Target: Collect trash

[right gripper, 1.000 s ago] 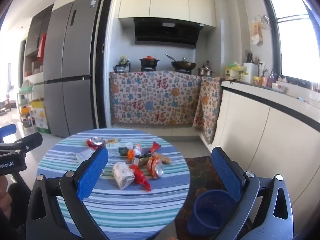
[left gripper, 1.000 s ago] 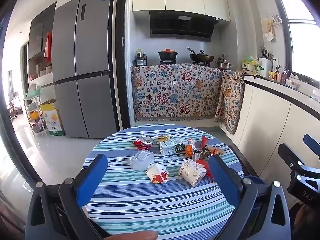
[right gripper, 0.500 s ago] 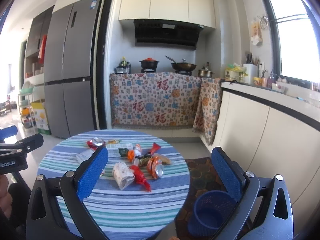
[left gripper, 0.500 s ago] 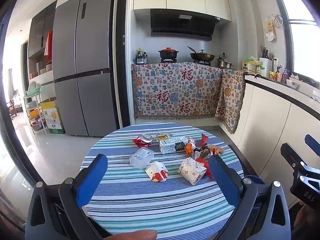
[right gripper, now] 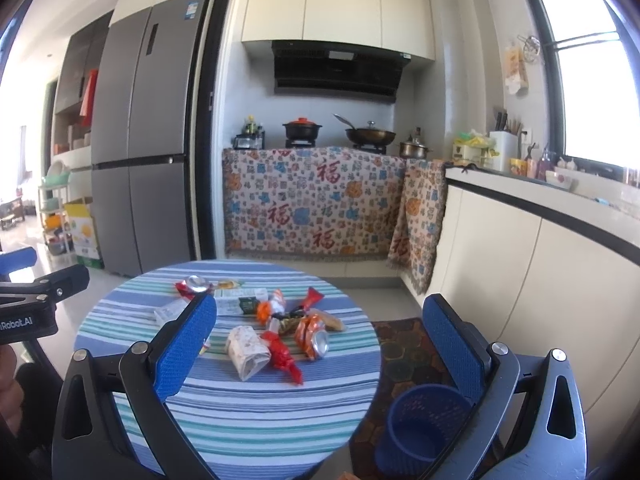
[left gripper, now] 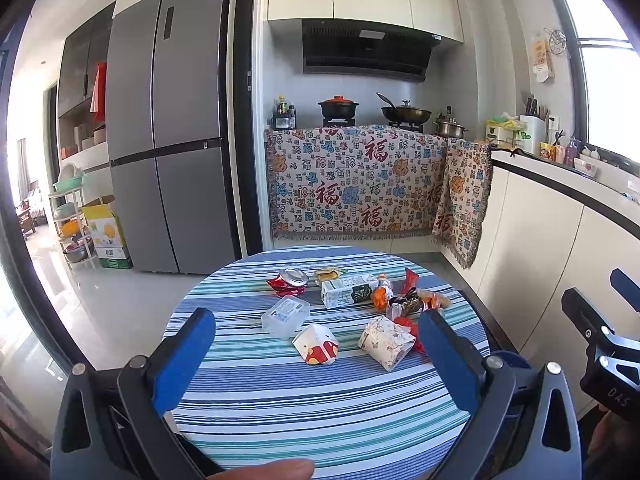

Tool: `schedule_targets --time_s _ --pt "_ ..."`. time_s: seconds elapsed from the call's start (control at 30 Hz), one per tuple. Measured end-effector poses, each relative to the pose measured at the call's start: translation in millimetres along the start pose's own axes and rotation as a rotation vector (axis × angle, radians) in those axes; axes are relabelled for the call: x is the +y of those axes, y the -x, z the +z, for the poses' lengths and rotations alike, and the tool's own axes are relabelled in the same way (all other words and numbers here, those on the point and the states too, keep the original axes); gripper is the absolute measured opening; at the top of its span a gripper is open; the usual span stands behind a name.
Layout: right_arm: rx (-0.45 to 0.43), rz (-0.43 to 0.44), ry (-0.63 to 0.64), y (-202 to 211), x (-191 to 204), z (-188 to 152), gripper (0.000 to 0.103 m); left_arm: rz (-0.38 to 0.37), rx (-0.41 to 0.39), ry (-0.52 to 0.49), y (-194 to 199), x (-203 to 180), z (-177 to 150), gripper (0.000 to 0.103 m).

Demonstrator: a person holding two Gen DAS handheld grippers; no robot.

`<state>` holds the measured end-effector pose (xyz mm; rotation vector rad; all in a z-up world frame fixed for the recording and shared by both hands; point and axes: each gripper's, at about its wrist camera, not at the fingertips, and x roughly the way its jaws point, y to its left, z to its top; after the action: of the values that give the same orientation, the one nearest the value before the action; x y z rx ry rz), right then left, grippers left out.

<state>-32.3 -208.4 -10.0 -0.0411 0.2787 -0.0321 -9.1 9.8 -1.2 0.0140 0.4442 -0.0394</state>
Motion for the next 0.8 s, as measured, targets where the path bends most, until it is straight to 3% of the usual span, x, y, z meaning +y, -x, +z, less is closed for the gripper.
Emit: schedule_targets --time_s 0.8 --pt "0.011 0.013 0.006 -0.8 0.0 -2.9 0.103 0.031 0.003 0.000 -7.1 3.1 -5.3 0.103"
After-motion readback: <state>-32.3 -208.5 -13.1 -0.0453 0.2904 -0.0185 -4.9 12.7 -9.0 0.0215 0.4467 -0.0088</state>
